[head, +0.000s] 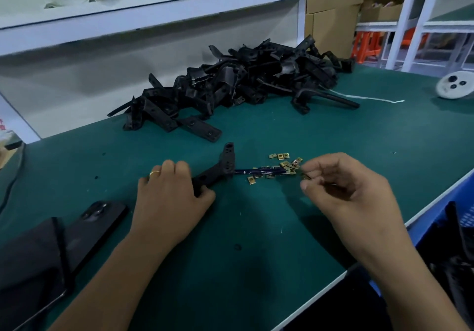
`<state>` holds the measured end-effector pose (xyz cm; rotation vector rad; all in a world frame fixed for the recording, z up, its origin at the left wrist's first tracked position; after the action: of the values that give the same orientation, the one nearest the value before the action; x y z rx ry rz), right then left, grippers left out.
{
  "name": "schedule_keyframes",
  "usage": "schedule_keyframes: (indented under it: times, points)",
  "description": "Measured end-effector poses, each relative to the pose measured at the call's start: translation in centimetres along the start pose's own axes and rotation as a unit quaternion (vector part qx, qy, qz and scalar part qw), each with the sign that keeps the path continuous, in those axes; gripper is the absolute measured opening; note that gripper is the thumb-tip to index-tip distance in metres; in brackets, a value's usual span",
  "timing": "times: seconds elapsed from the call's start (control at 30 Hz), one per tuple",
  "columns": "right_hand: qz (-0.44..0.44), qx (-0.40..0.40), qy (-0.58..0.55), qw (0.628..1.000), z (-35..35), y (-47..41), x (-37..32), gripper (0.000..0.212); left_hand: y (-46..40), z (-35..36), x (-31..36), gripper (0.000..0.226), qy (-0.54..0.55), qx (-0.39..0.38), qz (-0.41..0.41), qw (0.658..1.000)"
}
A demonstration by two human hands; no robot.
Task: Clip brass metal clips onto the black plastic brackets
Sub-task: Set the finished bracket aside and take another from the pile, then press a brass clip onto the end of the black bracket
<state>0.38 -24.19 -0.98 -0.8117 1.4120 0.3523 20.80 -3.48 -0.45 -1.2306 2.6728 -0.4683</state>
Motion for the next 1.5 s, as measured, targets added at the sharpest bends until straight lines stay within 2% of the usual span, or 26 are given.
schedule_keyframes:
  times: [0.1,0.23,0.37,0.5,0.63,0.77,0.9,1.17,1.5]
  points:
    - [0.003,-0.012,-0.043,0.999,-0.1,-0.1,-0.1,0.030,0.2,-0.2,0.0,0.034,0.060,0.020,-0.012,0.998]
    - [-0.003,-0.015,-0.021,1.000,-0.1,-0.1,-0.2,0.024,0.8,-1.1,0.7,0.035,0.101,0.063,0.020,0.993]
    - [-0.004,0.006,-0.037,0.999,-0.5,0.0,-0.1,0.020,1.6,-1.8,2.7,0.041,0.281,0.051,0.092,0.954]
    - [-0.010,0.006,-0.084,0.996,-0.8,-0.1,-0.3,0.020,2.9,-2.0,7.0,0.057,0.247,-0.001,0.223,0.943]
    - [-0.019,-0.011,-0.136,0.991,-0.9,-0.1,-0.7,0.021,3.3,-2.1,8.0,0.059,0.241,-0.014,0.260,0.935]
    - [-0.014,-0.025,-0.131,0.991,-0.5,0.1,-0.7,0.010,3.3,-1.9,8.3,0.060,0.210,-0.013,0.271,0.939]
    - [0.001,-0.031,-0.128,0.991,-0.2,0.2,-0.7,0.017,3.2,-1.7,8.3,0.065,0.196,-0.008,0.275,0.941]
    - [-0.004,-0.089,-0.033,0.995,1.2,0.4,-0.9,0.025,3.1,-2.1,8.1,0.064,0.195,0.029,0.273,0.942]
    - [-0.027,-0.111,0.020,0.993,1.3,0.7,-1.2,0.020,3.2,-2.0,8.4,0.063,0.159,0.007,0.281,0.947]
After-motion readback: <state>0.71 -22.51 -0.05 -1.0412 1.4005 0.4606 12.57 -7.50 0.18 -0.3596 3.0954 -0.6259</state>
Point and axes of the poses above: each hand's wrist, its own y-axis away from the middle knuckle, its own z-axis out of the palm, x = y × z, the point moved 9 cm from there along -y, towards the middle knuckle, and after that the axes turned 7 degrees about z, right-handed, at the moved point
